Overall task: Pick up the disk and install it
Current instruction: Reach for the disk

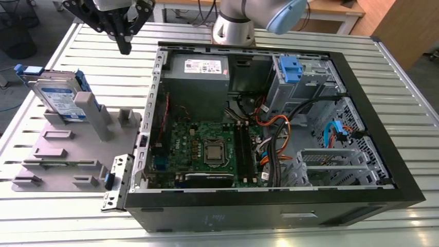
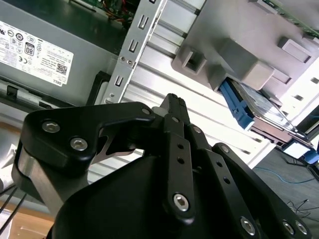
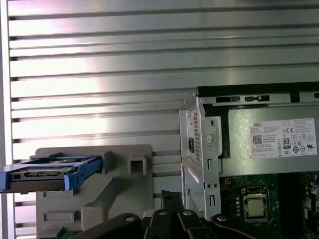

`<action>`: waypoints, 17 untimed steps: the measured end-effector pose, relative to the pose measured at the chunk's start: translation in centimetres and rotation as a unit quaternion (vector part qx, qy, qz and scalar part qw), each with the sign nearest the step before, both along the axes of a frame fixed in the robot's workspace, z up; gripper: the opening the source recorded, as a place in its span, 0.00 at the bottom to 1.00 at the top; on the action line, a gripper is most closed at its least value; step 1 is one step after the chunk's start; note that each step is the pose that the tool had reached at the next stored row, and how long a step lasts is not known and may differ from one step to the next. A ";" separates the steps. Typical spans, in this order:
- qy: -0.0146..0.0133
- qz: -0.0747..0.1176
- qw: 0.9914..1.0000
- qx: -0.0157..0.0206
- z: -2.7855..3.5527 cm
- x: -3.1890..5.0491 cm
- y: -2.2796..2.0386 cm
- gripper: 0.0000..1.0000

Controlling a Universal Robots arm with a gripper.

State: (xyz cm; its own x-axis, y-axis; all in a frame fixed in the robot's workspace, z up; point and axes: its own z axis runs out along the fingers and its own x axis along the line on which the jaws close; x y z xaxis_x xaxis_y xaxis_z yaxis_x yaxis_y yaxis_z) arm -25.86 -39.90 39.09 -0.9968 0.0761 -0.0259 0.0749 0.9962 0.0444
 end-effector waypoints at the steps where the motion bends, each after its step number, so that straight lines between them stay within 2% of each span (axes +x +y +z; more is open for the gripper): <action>1: 0.000 0.000 1.000 0.000 -0.02 -0.29 0.00 0.11; 9: 0.000 0.000 1.000 0.000 -0.08 -2.43 0.00 0.11; 14: 0.000 0.000 1.000 0.000 -0.09 -3.12 0.00 0.11; 17: 0.000 0.000 1.000 0.000 -0.09 -3.25 0.00 0.11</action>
State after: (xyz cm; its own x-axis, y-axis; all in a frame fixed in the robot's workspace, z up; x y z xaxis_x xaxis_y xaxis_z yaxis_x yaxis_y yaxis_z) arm -29.11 -39.89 39.00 -0.9968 0.0761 -0.0259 0.0749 0.9962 0.0445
